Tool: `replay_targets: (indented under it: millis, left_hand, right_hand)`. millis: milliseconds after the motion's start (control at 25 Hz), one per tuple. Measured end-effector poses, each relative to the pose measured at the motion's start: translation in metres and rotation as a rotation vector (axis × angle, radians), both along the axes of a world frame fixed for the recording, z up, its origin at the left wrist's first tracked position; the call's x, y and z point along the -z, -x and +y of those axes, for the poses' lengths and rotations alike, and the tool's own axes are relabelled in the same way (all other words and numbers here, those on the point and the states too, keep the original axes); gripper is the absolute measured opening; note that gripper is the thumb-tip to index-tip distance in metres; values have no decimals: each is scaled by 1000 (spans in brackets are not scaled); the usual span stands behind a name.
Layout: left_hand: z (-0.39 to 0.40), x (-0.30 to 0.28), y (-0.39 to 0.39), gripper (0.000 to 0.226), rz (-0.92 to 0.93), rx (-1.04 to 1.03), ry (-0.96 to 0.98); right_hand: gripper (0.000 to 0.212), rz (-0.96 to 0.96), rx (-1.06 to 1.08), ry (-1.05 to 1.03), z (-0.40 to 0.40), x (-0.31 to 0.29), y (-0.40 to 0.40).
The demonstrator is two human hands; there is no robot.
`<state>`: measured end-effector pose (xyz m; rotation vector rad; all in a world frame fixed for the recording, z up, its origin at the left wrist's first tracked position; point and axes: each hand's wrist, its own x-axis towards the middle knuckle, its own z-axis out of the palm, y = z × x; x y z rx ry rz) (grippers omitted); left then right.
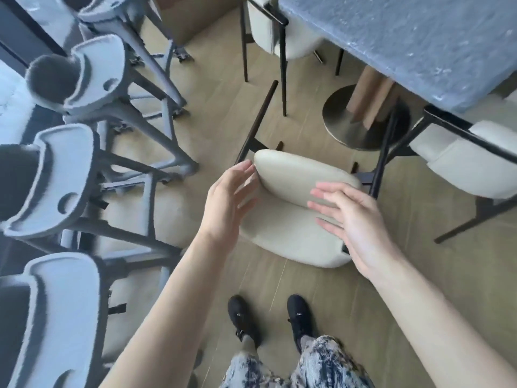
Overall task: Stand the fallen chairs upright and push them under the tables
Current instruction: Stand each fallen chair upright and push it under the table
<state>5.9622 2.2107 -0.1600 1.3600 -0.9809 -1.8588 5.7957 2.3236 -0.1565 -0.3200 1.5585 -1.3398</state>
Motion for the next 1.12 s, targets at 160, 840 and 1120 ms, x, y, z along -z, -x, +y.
replay_targets:
  millis: [160,840,1120]
  left_hand:
    - [-33,67,-5,26,90,41,-123]
    - [-25,562,-6,56,366,-426,-719]
    - [-8,747,4,58,189,-375,-753]
  right_hand:
    - [23,-124,214,-13,-11,59,-9]
    - [32,-601,762,-199,-1,554,-63]
    - [33,-636,793,-264,-13,746,-68]
